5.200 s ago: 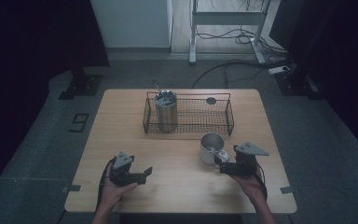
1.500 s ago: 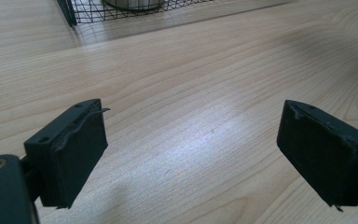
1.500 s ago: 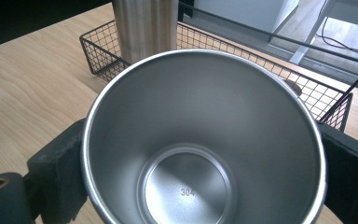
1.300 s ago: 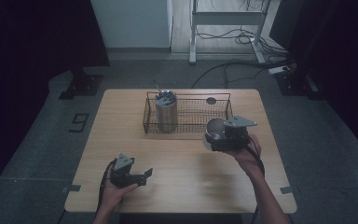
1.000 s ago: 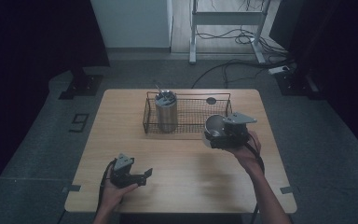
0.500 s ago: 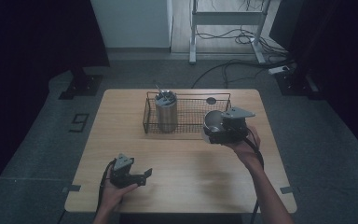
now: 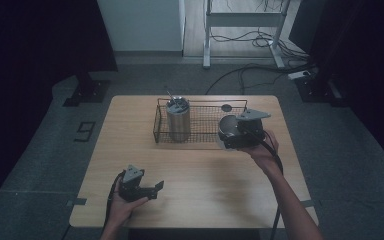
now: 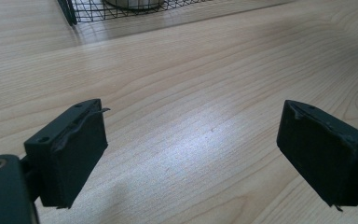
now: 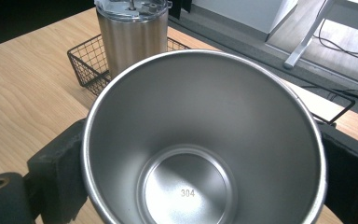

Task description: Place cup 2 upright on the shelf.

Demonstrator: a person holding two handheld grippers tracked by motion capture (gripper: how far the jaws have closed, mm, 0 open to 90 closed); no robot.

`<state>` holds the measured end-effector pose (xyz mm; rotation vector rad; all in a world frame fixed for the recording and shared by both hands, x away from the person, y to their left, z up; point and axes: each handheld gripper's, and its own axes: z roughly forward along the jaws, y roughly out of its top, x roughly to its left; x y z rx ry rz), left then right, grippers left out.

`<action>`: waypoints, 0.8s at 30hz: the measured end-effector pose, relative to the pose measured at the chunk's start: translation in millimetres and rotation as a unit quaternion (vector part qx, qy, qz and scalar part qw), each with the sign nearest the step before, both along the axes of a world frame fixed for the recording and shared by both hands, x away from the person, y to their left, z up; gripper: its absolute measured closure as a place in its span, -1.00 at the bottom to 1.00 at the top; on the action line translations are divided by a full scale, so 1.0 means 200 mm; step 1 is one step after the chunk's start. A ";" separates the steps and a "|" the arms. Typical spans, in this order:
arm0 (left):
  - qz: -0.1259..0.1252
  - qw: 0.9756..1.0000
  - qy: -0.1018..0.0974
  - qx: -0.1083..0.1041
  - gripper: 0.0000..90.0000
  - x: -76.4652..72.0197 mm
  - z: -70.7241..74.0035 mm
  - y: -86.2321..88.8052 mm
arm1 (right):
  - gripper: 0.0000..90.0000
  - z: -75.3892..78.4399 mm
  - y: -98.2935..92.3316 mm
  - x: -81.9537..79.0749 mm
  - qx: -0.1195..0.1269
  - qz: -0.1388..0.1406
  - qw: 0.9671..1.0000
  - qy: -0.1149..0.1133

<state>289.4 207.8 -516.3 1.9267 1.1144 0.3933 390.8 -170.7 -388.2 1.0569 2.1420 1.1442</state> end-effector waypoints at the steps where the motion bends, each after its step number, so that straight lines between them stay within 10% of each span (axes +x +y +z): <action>1: 0.000 1.000 0.000 0.000 -0.81 0.00 0.00 0.00 | -0.86 0.00 0.00 0.01 -0.002 -0.001 1.000 0.001; 24: 0.002 1.000 0.000 -0.001 -0.81 0.00 0.00 0.01 | -0.86 -0.01 -0.02 0.12 0.013 -0.020 1.000 0.008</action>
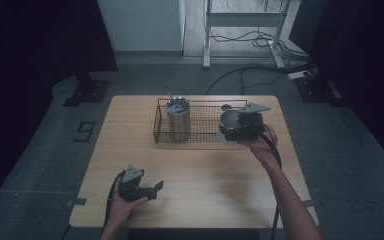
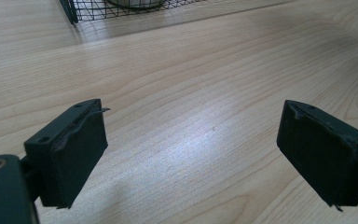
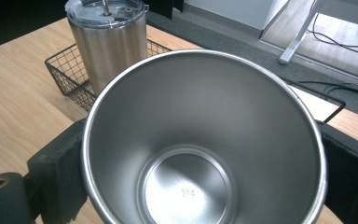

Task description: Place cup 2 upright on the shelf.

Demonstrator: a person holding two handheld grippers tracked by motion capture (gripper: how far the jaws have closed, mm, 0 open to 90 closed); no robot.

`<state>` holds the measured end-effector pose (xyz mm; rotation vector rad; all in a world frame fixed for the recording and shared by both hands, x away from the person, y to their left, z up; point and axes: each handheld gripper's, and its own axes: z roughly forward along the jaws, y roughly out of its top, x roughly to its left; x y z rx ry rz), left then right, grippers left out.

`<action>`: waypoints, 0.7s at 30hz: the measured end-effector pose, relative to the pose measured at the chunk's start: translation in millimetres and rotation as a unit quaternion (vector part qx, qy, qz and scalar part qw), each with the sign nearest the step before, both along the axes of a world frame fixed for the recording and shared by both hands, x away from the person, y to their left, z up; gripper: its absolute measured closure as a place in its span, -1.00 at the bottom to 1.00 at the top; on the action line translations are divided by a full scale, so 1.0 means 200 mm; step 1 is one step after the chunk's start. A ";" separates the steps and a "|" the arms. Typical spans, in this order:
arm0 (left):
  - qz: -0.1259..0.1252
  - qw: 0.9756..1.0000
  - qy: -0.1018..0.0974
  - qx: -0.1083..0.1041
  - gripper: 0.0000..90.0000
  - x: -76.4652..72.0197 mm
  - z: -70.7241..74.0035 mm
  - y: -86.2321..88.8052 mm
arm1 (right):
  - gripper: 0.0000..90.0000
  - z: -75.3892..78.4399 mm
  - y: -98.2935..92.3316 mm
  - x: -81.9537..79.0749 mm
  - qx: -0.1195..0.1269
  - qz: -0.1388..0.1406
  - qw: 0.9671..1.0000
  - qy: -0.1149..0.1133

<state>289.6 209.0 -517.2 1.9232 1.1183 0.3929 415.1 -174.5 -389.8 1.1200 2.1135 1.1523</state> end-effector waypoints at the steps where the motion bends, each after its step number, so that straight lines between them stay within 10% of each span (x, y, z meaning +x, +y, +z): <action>1: 0.001 1.000 0.000 0.000 -0.81 0.00 0.00 0.00 | -0.86 0.00 0.00 0.01 0.000 0.000 1.000 0.000; 21: 0.001 1.000 0.002 -0.005 -0.81 0.00 0.00 0.01 | -0.86 0.03 0.01 0.10 0.003 -0.008 1.000 0.000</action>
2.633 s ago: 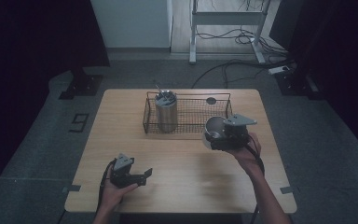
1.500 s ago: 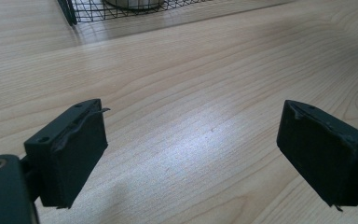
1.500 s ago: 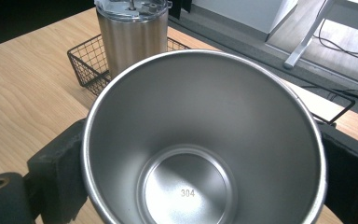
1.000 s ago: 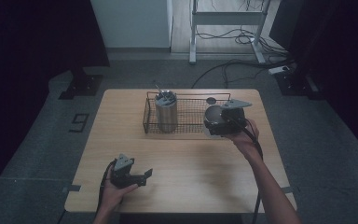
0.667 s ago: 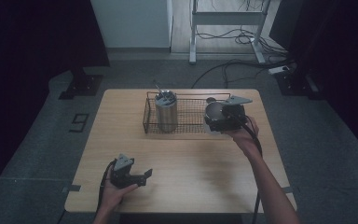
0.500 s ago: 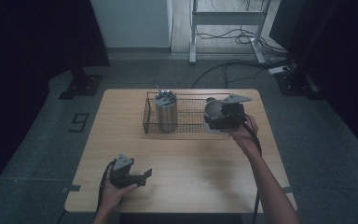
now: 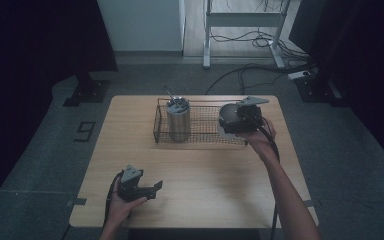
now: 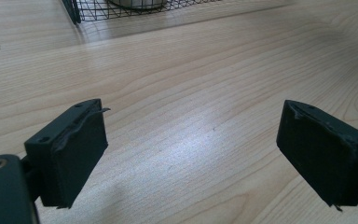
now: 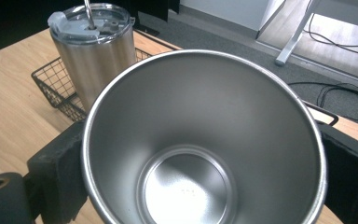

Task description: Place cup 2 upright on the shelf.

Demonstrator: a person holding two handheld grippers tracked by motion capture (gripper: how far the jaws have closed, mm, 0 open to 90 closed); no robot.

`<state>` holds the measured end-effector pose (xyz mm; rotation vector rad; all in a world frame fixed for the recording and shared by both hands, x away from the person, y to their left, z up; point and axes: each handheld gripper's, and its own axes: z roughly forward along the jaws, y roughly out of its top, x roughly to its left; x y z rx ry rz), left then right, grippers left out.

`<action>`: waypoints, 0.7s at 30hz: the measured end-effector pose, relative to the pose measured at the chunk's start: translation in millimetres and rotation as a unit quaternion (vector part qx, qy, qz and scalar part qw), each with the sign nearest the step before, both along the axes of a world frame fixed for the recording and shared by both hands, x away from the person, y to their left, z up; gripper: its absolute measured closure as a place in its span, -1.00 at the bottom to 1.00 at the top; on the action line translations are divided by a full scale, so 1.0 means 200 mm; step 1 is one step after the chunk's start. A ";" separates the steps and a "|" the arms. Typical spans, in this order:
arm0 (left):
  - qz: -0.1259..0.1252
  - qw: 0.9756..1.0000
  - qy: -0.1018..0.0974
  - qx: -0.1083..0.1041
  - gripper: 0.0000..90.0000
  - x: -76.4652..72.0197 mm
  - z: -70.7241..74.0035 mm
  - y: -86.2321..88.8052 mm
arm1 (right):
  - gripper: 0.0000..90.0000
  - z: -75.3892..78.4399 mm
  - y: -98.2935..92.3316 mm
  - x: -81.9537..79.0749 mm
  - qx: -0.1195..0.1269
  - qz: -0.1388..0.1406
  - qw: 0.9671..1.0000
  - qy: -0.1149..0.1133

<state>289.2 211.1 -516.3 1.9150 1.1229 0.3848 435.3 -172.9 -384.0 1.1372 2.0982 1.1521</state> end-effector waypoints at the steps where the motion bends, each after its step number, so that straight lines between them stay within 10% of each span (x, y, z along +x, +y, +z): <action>1: 0.000 1.000 0.000 0.000 -0.81 0.00 0.00 0.00 | -0.86 0.00 0.00 0.01 0.003 -0.001 1.000 0.002; 21: -0.002 1.000 0.003 -0.003 -0.81 0.00 0.00 0.00 | -0.86 -0.03 0.02 0.16 0.003 -0.017 1.000 0.011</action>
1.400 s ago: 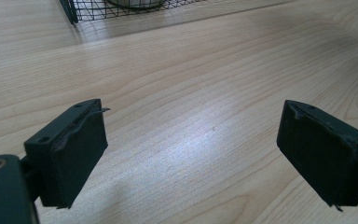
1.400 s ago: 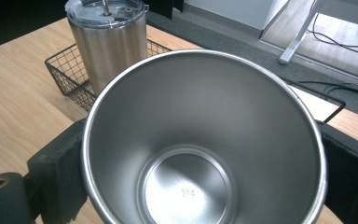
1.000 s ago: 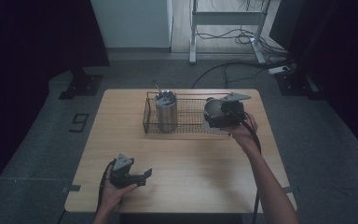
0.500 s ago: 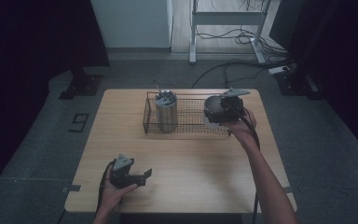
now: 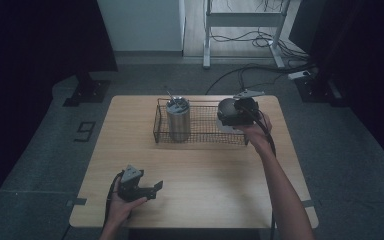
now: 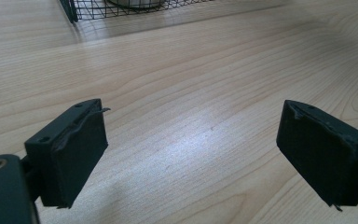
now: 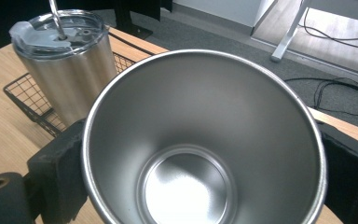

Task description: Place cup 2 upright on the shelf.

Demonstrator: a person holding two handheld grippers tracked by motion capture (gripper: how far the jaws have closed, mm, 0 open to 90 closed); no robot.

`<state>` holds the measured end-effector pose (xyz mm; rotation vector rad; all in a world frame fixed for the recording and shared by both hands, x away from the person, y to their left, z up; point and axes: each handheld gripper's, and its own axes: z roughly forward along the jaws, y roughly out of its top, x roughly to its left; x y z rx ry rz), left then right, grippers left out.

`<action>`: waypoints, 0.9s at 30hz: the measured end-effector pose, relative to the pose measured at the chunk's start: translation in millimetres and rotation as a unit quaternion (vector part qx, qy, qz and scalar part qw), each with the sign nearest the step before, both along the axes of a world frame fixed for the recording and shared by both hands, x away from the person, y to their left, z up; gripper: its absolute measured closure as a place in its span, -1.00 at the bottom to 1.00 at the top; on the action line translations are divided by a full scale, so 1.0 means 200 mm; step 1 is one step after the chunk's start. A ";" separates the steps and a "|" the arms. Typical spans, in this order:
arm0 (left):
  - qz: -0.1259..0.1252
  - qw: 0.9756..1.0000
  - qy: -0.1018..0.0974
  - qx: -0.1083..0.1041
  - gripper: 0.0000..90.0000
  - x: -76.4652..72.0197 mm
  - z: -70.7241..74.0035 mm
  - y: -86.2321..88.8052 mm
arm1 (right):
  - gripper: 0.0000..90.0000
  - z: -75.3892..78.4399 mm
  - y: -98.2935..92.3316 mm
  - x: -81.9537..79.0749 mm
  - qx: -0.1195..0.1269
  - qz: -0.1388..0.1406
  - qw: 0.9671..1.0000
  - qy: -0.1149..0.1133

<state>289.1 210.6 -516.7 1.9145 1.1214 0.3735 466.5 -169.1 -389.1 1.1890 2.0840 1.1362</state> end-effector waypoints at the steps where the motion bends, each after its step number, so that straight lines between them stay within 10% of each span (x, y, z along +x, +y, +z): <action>1: 0.000 1.000 0.000 0.000 -0.81 0.00 0.00 0.00 | -0.86 0.00 0.00 0.01 0.000 -0.001 1.000 0.002; 27: -0.010 1.000 0.002 0.001 -0.81 0.00 0.00 -0.01 | -0.86 -0.04 0.05 0.21 -0.005 -0.010 1.000 0.008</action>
